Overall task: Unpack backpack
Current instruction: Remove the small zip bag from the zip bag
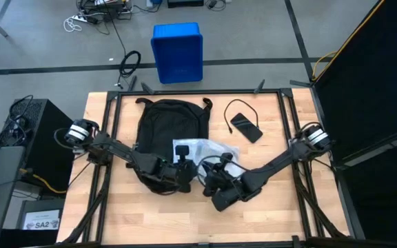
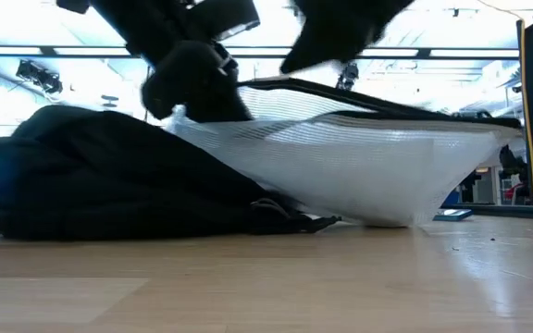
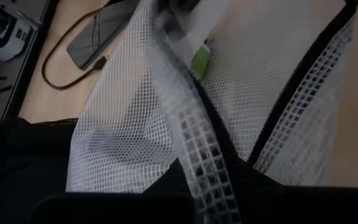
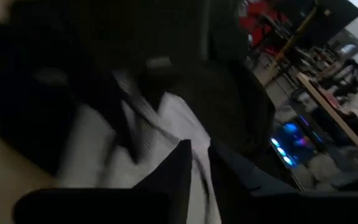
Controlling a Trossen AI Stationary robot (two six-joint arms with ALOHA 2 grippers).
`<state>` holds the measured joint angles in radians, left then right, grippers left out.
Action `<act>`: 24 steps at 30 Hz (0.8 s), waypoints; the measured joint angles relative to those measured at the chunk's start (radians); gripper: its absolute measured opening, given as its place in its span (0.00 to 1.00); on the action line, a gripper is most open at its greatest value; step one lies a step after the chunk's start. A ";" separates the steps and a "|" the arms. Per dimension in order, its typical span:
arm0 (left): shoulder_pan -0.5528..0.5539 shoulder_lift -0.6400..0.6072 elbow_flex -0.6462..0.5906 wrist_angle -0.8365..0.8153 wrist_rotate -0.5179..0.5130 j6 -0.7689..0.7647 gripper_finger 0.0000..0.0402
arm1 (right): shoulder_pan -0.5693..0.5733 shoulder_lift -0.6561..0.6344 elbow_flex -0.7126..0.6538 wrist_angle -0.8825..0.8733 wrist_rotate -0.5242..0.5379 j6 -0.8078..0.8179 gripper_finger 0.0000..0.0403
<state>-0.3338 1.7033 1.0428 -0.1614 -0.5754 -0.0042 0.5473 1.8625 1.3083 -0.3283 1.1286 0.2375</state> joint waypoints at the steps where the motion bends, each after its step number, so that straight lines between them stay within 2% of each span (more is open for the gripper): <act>1: 0.004 0.001 0.000 0.006 0.000 0.000 0.00 | 0.016 -0.013 0.002 0.001 -0.001 0.000 0.12; 6: 0.014 0.002 0.000 0.057 -0.007 0.001 0.00 | 0.094 -0.068 0.002 0.027 -0.048 0.045 0.23; 11: 0.013 0.001 0.000 0.158 -0.026 0.017 0.00 | 0.113 -0.066 -0.002 0.060 -0.196 0.110 0.29; 14: 0.011 0.002 0.000 0.208 -0.068 0.033 0.00 | 0.092 -0.066 -0.036 0.056 -0.259 0.169 0.27; 20: 0.011 0.001 0.000 0.252 -0.170 0.079 0.00 | 0.028 -0.065 -0.121 0.052 -0.277 0.259 0.17; 24: 0.006 0.001 0.000 0.252 -0.181 0.080 0.00 | -0.034 -0.065 -0.185 0.050 -0.291 0.332 0.10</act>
<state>-0.3279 1.7046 1.0424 0.0906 -0.7559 0.0761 0.5129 1.7977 1.1233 -0.2778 0.8377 0.5694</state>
